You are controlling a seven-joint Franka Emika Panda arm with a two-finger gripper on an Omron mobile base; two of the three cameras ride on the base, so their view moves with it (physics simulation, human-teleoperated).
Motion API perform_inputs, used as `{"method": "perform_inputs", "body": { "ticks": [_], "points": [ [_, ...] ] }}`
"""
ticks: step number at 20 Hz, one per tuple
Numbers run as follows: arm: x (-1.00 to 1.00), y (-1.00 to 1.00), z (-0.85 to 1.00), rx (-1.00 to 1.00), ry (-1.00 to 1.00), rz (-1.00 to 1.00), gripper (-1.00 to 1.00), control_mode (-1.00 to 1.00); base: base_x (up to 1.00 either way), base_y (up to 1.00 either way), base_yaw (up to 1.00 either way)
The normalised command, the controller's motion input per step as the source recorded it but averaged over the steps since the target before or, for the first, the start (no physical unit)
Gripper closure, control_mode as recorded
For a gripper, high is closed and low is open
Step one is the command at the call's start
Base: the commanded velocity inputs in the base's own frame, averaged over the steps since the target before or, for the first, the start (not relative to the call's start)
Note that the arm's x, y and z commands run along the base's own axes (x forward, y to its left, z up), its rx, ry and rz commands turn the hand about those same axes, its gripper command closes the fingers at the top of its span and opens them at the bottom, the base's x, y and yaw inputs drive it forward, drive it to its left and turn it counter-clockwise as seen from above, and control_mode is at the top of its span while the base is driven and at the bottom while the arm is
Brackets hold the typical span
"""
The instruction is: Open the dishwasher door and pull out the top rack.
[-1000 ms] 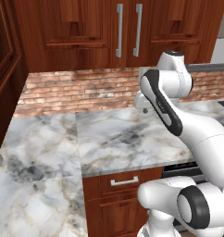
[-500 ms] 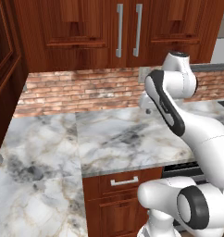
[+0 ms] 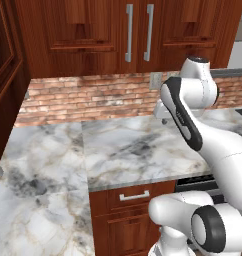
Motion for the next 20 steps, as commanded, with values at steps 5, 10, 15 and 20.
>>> {"method": "perform_inputs", "body": {
  "ticks": [5,10,15,20],
  "points": [
    [-0.25,-0.10,-0.03,0.00,-0.02,-0.07,-1.00,-1.00,0.00,0.00,0.00],
    [-0.22,-0.10,-0.02,0.00,0.00,-0.09,-1.00,-1.00,0.00,0.00,0.00],
    [-0.21,-0.12,-0.03,0.00,0.00,-0.09,-1.00,-1.00,0.00,0.00,0.00],
    [-0.20,-0.11,-0.04,0.01,-0.02,-0.08,-1.00,-1.00,0.00,0.00,0.00]
  ]
}}
